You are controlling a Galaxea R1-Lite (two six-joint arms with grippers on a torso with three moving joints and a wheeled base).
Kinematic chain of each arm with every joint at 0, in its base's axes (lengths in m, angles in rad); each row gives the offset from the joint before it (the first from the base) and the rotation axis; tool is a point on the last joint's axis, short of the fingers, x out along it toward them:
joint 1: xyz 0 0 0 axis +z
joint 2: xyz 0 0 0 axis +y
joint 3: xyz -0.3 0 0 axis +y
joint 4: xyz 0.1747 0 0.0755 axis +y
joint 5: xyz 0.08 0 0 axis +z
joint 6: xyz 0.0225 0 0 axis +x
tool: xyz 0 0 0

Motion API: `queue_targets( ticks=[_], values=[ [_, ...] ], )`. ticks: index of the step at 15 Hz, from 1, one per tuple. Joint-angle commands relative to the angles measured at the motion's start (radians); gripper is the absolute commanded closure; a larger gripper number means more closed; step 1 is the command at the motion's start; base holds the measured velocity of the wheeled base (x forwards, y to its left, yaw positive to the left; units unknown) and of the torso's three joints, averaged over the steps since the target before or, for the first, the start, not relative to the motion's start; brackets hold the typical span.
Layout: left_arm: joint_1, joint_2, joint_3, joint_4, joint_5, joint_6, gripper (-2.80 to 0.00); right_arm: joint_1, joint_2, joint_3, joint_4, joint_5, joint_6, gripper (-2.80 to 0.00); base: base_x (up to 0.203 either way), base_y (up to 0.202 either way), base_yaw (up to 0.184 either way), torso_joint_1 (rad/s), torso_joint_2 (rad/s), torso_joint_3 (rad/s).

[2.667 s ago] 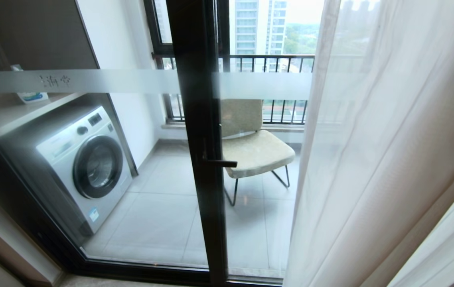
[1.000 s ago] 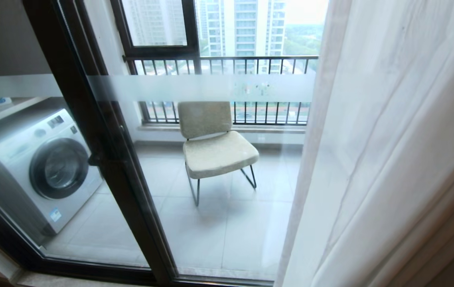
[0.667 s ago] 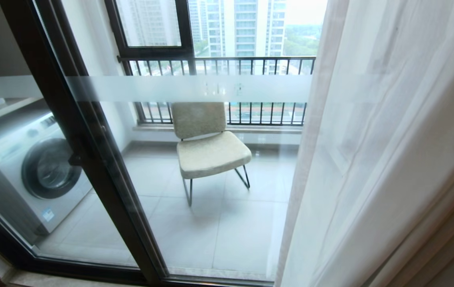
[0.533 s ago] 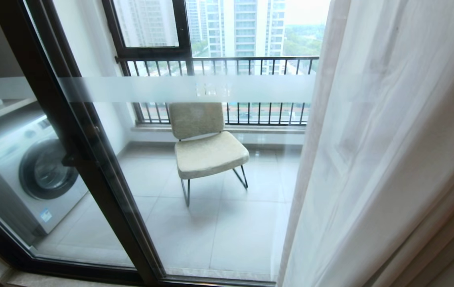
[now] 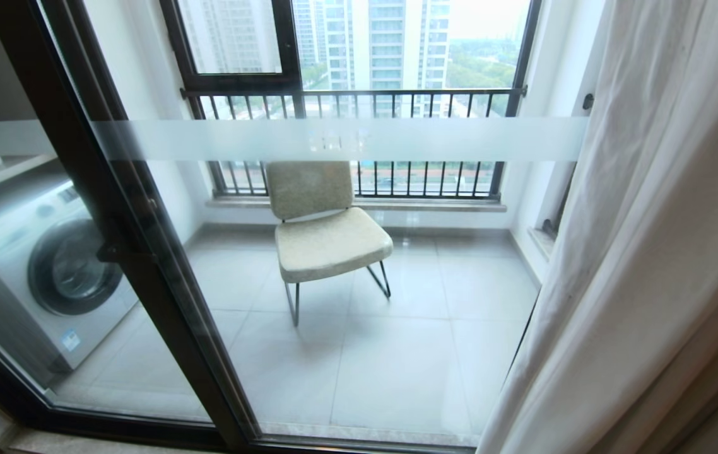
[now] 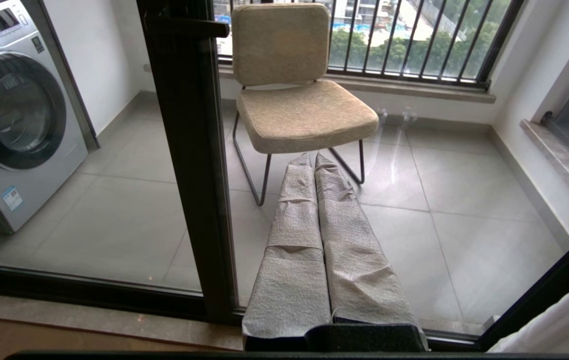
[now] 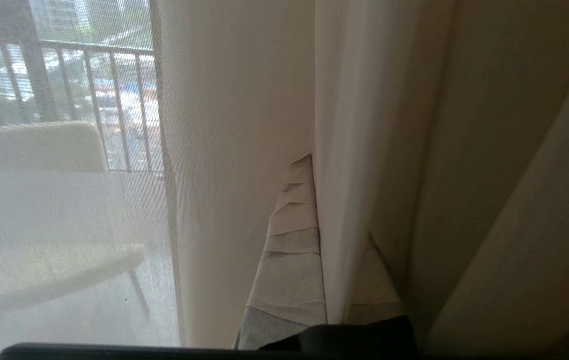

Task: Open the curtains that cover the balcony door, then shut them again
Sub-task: Pull the inner curtains open on both sides

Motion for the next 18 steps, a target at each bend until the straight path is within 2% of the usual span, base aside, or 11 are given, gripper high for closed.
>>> queue_targets(
  ticks=[1, 6, 18],
  values=[
    [0.000, 0.000, 0.000, 0.000, 0.001, -0.001, 0.00, -0.004, -0.011, -0.002, -0.006, 0.000, -0.001, 0.00, 0.000, 0.000, 0.000, 0.000, 0.00, 0.000],
    [0.000, 0.000, 0.000, 0.000, 0.001, -0.001, 0.00, -0.039, -0.036, 0.001, -0.006, 0.000, -0.001, 0.00, 0.000, 0.000, 0.000, 0.000, 0.00, 0.000],
    [0.000, 0.000, 0.000, 0.000, 0.001, -0.001, 0.00, -0.226, -0.035, -0.007, -0.004, 0.007, -0.001, 0.00, 0.000, 0.000, 0.000, 0.000, 0.00, 0.000]
  ],
)
